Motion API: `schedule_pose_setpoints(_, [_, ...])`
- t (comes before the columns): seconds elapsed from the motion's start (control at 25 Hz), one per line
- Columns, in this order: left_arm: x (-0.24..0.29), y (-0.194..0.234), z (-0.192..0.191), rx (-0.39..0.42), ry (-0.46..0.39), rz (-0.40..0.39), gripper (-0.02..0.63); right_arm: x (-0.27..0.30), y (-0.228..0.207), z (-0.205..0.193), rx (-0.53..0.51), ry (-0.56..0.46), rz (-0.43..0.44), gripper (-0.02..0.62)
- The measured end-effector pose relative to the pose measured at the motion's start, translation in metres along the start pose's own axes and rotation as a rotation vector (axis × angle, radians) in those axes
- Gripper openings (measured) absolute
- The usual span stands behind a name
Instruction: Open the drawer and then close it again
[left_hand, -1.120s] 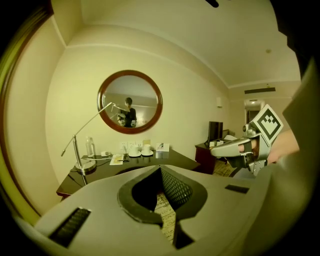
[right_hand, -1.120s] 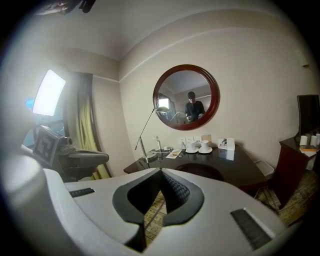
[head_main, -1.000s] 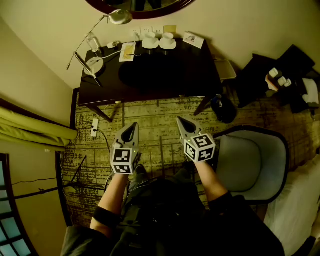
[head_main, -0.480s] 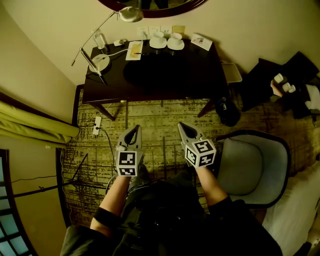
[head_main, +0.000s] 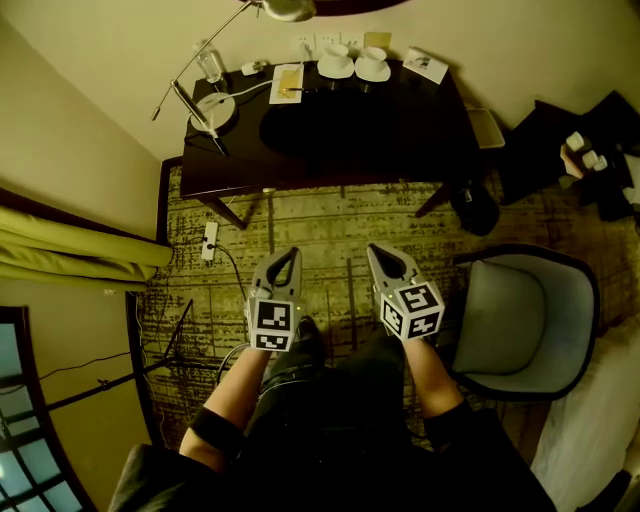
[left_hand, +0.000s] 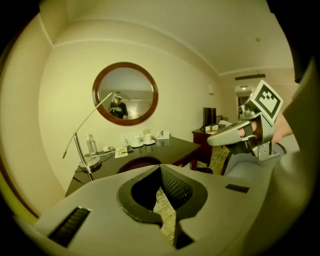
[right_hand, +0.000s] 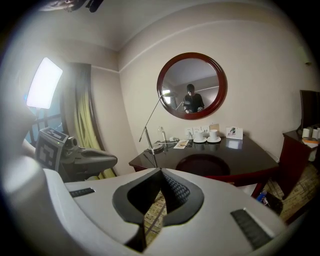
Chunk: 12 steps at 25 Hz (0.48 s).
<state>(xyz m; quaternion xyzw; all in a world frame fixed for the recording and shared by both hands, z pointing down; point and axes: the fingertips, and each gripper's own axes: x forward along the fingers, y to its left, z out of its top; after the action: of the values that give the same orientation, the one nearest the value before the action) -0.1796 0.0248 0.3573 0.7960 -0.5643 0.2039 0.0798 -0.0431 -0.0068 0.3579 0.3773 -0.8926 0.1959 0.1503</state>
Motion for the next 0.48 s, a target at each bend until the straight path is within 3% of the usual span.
schedule_pose_setpoints(0.24, [0.000, -0.003, -0.021, 0.002, 0.038, -0.007, 0.008, 0.019, 0.031, -0.020, -0.114, 0.062, 0.054, 0.006])
schedule_pose_setpoints(0.48, [-0.008, -0.008, -0.031, -0.046, 0.057, 0.117, 0.008, 0.045, 0.046, -0.037, -0.205, 0.084, 0.192, 0.006])
